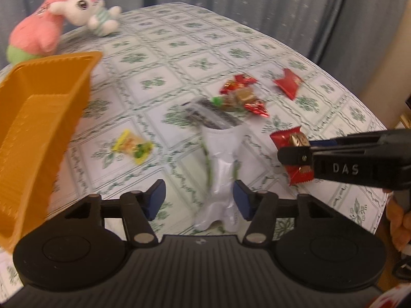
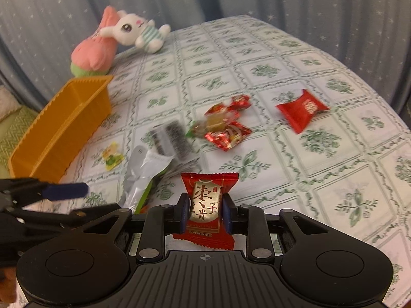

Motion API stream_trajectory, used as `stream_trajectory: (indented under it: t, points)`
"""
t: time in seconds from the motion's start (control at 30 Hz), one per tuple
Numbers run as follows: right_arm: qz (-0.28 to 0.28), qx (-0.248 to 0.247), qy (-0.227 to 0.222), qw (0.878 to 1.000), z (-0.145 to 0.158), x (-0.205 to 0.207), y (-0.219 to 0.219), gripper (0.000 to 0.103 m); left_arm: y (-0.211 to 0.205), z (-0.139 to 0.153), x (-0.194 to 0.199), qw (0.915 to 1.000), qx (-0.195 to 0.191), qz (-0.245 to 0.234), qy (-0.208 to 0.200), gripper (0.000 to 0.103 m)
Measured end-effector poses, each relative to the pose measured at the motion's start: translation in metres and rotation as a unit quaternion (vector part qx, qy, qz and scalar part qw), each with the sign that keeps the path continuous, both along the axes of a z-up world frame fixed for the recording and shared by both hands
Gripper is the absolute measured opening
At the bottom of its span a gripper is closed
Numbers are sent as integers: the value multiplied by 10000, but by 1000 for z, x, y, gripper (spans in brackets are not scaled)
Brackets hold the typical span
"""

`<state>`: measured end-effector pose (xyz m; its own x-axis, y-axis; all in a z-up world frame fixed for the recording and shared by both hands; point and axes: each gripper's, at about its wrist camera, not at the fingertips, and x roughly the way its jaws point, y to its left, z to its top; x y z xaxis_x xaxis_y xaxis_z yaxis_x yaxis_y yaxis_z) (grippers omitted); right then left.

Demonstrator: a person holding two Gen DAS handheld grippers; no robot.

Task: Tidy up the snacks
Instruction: 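Carry both snacks over the orange tray and open both tools to drop them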

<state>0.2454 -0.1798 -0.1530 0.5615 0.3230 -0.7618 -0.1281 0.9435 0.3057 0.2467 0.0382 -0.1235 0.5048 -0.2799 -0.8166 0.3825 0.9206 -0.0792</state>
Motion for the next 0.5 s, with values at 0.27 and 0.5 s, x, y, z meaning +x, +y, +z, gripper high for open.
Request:
stream_trajectory:
  t: [0.27,0.5]
  points:
    - [-295,25,5,9996,6,-7,-21,27,-22,-9,11,9996,10,-273,68,45]
    - [-440,21,-19,9990,8,-13,-33,27,-27,-17,20,9996,57,-184,208,31]
